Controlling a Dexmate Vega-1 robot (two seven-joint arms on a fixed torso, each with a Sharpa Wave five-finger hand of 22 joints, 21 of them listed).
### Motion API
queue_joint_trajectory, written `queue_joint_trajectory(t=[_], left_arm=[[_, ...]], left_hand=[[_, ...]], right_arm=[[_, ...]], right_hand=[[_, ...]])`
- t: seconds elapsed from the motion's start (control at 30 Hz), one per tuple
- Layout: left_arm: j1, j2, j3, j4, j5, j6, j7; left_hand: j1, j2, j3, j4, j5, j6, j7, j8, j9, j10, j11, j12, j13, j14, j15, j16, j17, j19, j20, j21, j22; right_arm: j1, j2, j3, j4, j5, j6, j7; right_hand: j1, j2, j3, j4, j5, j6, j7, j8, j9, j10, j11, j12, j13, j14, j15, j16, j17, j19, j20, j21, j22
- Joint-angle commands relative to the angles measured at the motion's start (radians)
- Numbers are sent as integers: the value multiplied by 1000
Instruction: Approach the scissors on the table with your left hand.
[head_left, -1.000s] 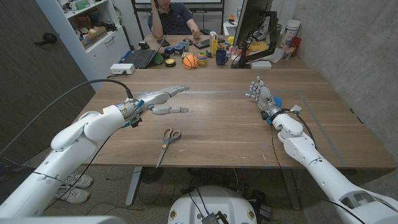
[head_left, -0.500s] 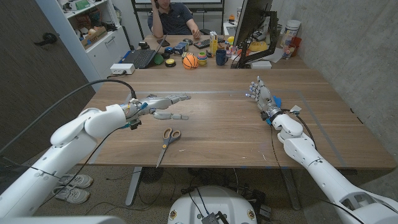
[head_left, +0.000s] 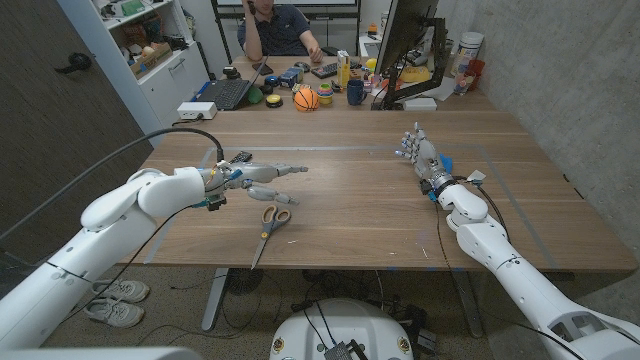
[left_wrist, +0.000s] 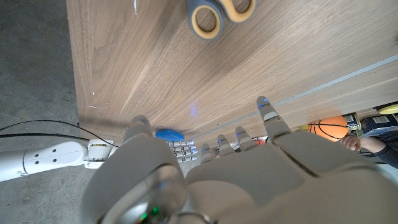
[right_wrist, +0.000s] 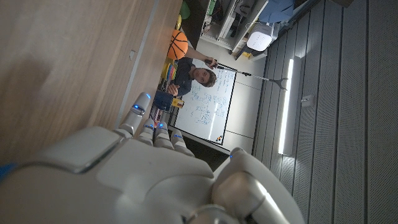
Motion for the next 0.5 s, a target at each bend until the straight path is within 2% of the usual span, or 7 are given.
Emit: queue_joint_trajectory(t=[0.03,0.17,0.5], left_arm=[[-11,22,21,-20,21,32,-30],[-12,25,23,-25,26,40,-33],[-15,34,27,-33,26,55,-49]], left_hand=[[37,2,8,-27,0,18,-9,16,6,78,-4,13,3,34,-6,5,3,21,-5,-6,2],[48,2,11,-33,-2,38,-9,19,7,103,2,13,3,57,-12,8,3,34,-9,-5,2],[67,6,19,-41,-8,75,-9,28,8,89,-3,-6,4,74,-19,7,3,44,-12,-6,3]], right_arm=[[-6,-1,1,-5,3,6,-10],[-6,-1,1,-5,2,9,-14],[-6,-2,1,-5,6,12,-15]], right_hand=[[-12,12,-8,2,6,-24,48,-1,2,-8,1,0,5,-57,7,-5,4,-166,6,-7,4],[-13,12,-10,2,6,-28,46,-2,2,-9,1,-1,5,-56,8,-5,4,-165,5,-7,4],[-14,14,-15,3,6,-33,46,-1,2,-12,2,-1,6,-54,8,-6,5,-167,9,-10,4]])
